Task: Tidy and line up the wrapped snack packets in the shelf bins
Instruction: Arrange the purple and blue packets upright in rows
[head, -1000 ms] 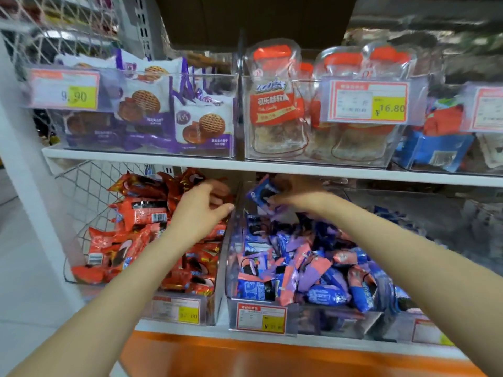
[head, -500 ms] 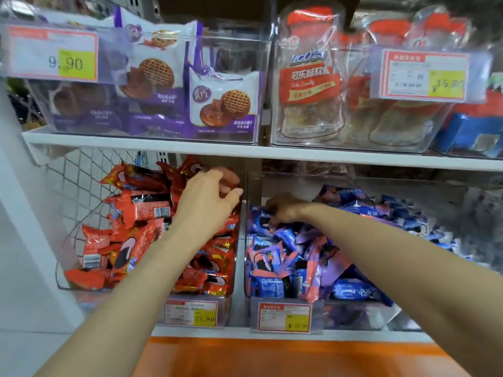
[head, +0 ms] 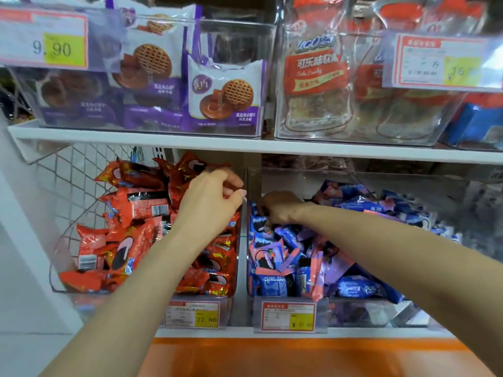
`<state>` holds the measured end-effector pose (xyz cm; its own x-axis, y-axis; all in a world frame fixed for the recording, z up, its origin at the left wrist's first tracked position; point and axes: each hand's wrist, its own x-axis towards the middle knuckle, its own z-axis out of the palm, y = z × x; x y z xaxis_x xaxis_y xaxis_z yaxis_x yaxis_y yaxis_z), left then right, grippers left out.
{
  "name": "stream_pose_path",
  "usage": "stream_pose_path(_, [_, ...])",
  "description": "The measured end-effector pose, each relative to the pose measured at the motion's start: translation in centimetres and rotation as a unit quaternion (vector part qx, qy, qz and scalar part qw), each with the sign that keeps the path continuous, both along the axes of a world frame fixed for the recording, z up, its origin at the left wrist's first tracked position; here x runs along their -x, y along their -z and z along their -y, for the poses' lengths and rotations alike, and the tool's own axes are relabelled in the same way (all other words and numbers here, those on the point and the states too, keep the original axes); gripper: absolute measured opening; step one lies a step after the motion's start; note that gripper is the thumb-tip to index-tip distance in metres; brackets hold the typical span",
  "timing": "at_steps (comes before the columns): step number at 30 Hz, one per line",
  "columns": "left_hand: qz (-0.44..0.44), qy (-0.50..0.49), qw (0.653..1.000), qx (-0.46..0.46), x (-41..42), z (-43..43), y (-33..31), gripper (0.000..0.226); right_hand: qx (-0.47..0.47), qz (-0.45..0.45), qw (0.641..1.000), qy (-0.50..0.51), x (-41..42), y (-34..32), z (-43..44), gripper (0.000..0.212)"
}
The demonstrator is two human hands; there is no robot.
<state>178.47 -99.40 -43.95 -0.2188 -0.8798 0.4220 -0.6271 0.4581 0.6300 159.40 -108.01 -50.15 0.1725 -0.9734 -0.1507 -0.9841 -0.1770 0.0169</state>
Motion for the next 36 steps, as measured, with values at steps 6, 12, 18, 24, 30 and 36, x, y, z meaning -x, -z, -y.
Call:
stream_pose_path(6, [0.013, 0.016, 1.0, -0.011, 0.4, -0.1, 0.1, 0.006, -0.036, -0.004, 0.999, -0.016, -0.2, -1.2, -0.5, 0.043])
stream_pose_path(12, [0.04, 0.023, 0.999, -0.017, 0.9, 0.2, 0.4, 0.006, -0.154, 0.09, 0.983, -0.039, 0.7, -3.8, -1.9, 0.032])
stream_pose_path(18, [0.039, 0.02, 0.999, -0.02, 1.7, 0.4, 0.5, 0.01, -0.162, -0.085, 0.98, -0.08, 1.5, -2.8, -2.7, 0.039])
stream_pose_path(24, [0.035, 0.019, 0.999, -0.031, 2.1, 0.7, 0.9, 0.019, -0.029, 0.163, 0.986, -0.028, 2.6, -6.5, -3.4, 0.02])
stream_pose_path(30, [-0.005, 0.026, 0.997, -0.075, 3.2, 0.8, 0.7, 0.044, -0.047, 0.384, 0.922, -0.004, 3.1, -9.8, -6.3, 0.014])
stream_pose_path(36, [-0.046, 0.04, 0.993, -0.1, 3.3, 0.7, 0.0, 0.038, -0.025, 0.531, 0.846, 0.026, 2.6, -9.2, -7.6, 0.006])
